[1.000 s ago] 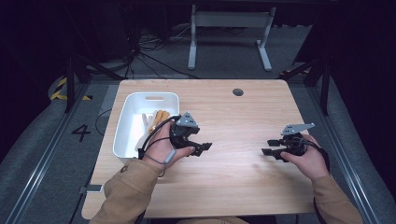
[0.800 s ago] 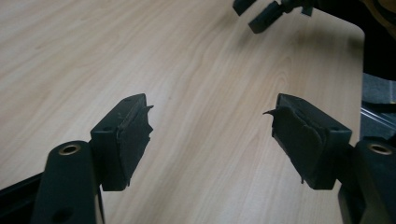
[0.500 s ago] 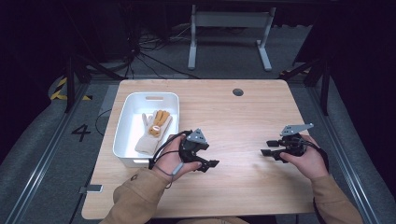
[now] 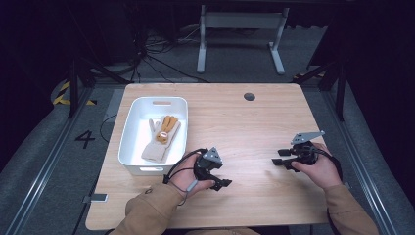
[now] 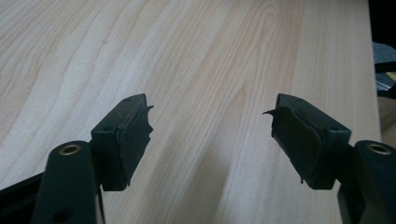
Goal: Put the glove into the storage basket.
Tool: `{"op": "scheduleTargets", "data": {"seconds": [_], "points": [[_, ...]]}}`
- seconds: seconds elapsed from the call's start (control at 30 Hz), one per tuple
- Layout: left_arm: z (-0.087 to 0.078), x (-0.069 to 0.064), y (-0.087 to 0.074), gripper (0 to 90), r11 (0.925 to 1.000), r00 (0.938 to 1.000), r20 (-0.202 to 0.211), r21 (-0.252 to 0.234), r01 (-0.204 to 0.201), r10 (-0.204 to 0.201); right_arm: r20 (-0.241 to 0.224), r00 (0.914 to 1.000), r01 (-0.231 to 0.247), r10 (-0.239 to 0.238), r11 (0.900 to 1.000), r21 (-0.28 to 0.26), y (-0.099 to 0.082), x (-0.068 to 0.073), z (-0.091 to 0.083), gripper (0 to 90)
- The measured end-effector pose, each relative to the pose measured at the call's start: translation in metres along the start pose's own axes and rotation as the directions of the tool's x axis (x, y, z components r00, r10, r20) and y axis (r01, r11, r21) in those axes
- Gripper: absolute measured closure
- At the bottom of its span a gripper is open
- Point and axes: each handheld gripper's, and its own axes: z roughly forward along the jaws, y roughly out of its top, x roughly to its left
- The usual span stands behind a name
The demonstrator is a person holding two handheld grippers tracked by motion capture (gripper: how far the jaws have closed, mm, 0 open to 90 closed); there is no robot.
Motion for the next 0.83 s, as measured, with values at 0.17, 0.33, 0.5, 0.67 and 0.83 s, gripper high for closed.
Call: {"op": "scheduleTargets", "data": {"seconds": [0.17, 0.33, 0.5, 0.67, 0.83], "points": [[0.012, 0.001, -0.008, 30.9, 0.9993, 0.9989, -0.036, -0.022, -0.031, 0.030, -0.003, 1.0000, -0.005, 0.005, 1.0000, 0.003, -0.003, -0.001, 0.006, 48.8], [0.017, 0.001, -0.010, 30.1, 0.9998, 0.9996, -0.019, 0.000, -0.022, 0.022, -0.006, 0.9999, -0.008, 0.008, 1.0000, 0.004, -0.007, -0.003, 0.011, 48.8], [0.020, 0.002, -0.012, 28.8, 0.9998, 0.9997, -0.020, 0.013, -0.014, 0.015, -0.002, 0.9999, -0.016, 0.016, 0.9999, 0.001, -0.010, -0.005, 0.013, 48.8], [0.018, 0.002, -0.012, 28.8, 0.9998, 0.9996, -0.022, 0.009, -0.015, 0.015, 0.000, 0.9999, -0.011, 0.011, 0.9999, 0.000, -0.011, -0.006, 0.015, 48.6], [0.017, 0.001, -0.010, 28.1, 0.9999, 0.9996, -0.025, -0.002, -0.015, 0.015, 0.004, 0.9999, -0.012, 0.012, 0.9998, -0.013, -0.010, -0.006, 0.015, 48.2]]}}
